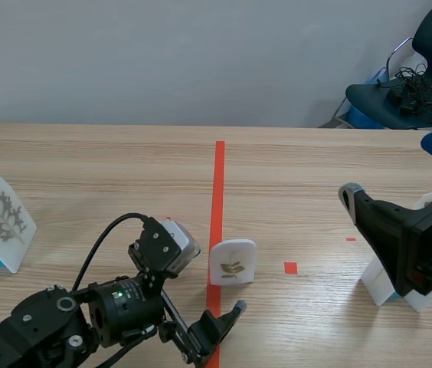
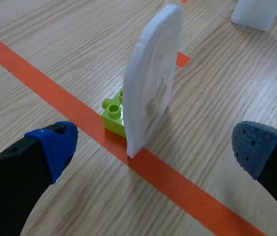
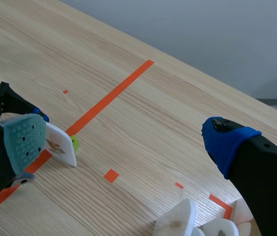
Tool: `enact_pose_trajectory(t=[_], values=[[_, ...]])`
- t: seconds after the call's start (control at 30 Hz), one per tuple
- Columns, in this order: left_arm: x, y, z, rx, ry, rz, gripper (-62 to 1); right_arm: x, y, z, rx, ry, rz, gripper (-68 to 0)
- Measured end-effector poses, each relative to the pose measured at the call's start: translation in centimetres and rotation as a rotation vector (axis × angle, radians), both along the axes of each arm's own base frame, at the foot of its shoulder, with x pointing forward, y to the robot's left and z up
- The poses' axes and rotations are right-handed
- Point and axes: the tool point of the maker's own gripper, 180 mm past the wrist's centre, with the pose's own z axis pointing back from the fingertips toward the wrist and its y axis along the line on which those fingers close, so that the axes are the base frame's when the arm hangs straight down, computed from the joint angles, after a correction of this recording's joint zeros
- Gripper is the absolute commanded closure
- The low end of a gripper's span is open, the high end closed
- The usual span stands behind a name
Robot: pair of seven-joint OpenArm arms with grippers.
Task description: Do the leaf sorting experiment
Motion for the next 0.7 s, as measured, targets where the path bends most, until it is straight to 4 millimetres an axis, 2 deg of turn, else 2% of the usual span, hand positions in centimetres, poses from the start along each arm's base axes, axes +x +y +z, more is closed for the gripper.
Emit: enact_pose_trajectory(t=[0.07,0.1,0.2,0.23,0.27,0.37,0.5,0.7], values=[[0.3,-0.2,0.0,-0.008,-0.005,0.009,-62.3,0.0,0.0,0.0,0.0,0.0,0.0,-67.9],[0.5,-0.2,0.2,-0.015,-0.012,0.01,-60.1,0.0,0.0,0.0,0.0,0.0,0.0,-67.9],[0.8,-0.1,0.8,-0.033,-0.029,0.018,-36.3,0.0,0.0,0.0,0.0,0.0,0.0,-67.9],[0.9,-0.2,1.0,-0.042,-0.035,0.019,-30.4,0.0,0.0,0.0,0.0,0.0,0.0,-67.9],[0.9,-0.1,1.1,-0.042,-0.038,0.018,-26.4,0.0,0.0,0.0,0.0,0.0,-0.001,-67.9],[0.6,-0.7,2.2,-0.095,-0.054,-0.013,-19.9,0.0,0.0,0.0,0.0,0.0,-0.001,-67.9],[0.3,-1.5,3.4,-0.132,-0.066,-0.038,-4.3,0.1,-0.1,0.0,0.0,-0.002,-0.009,-67.9],[-0.6,-2.7,5.3,-0.182,-0.079,-0.085,-3.4,0.1,-0.1,0.0,0.001,-0.002,-0.009,-67.9]])
